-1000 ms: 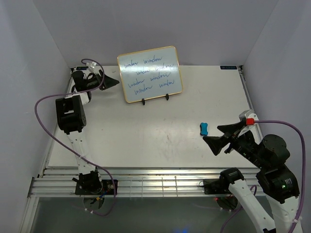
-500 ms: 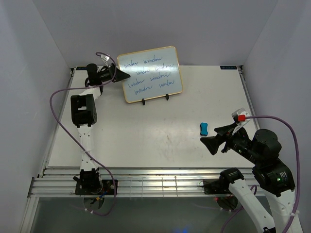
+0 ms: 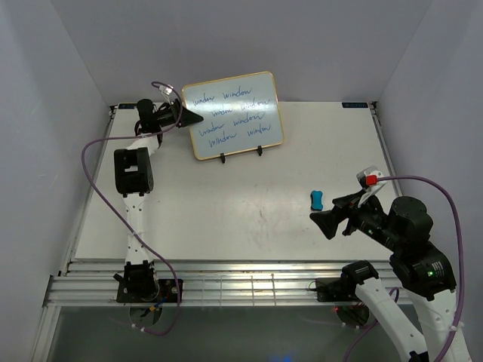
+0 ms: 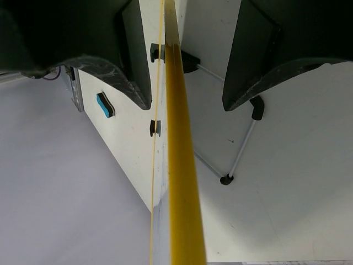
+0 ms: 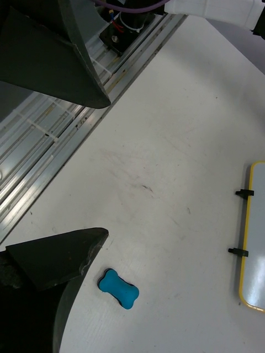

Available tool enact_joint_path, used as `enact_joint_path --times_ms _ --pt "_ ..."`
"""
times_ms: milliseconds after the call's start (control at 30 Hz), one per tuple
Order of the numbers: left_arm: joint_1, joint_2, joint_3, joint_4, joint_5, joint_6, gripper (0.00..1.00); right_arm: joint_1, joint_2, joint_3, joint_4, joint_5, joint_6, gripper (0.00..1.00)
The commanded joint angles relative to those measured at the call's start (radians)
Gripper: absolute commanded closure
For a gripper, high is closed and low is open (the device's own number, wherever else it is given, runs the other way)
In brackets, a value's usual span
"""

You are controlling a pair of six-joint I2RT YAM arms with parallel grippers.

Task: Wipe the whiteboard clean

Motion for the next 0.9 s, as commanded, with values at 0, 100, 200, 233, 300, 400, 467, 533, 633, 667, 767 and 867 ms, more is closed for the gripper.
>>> enact_joint_path --times_ms 0,100,200,233,300,400,467,533,633,667,767,867 --pt "-0.001 -0.017 0.05 0.025 0.005 -0.005 0.35 0.003 0.011 -0.008 0.013 -0.02 -0.022 0.06" --pt "-0.009 -0.013 0.067 0.025 0.002 -0.009 0.36 0.004 0.013 -0.011 0.013 -0.025 -0.023 0.04" --pt "-0.011 -0.004 0.076 0.023 -0.009 -0.014 0.4 0.004 0.02 -0.006 0.004 -0.034 -0.028 0.0" --pt "-0.012 0.001 0.081 0.023 -0.006 -0.022 0.4 0.004 0.022 -0.003 0.001 -0.037 -0.031 0.0" --pt "-0.014 0.009 0.092 0.025 0.001 -0.025 0.5 0.004 0.03 0.005 -0.01 -0.04 -0.035 0.0" --pt "-0.02 0.009 0.092 0.025 0.004 -0.025 0.6 0.003 0.028 0.003 -0.008 -0.037 -0.035 0.0" --pt "-0.023 0.009 0.092 0.025 0.002 -0.023 0.65 0.004 0.027 0.005 -0.007 -0.038 -0.035 0.0" --pt "-0.024 0.007 0.096 0.023 0.002 -0.025 0.86 0.004 0.028 0.003 -0.008 -0.044 -0.034 0.04" --pt "-0.026 0.002 0.087 0.028 0.01 -0.026 0.9 0.004 0.025 0.006 -0.013 -0.044 -0.034 0.04" --pt "-0.027 -0.004 0.081 0.035 0.011 -0.025 1.0 0.004 0.022 0.006 -0.016 -0.043 -0.032 0.04" --pt "-0.026 -0.027 0.035 0.075 0.001 -0.026 1.0 0.004 0.014 0.008 -0.011 -0.046 -0.029 0.04" --pt "-0.027 -0.034 0.013 0.113 0.001 -0.032 1.0 0.004 0.01 0.009 -0.008 -0.052 -0.029 0.04"
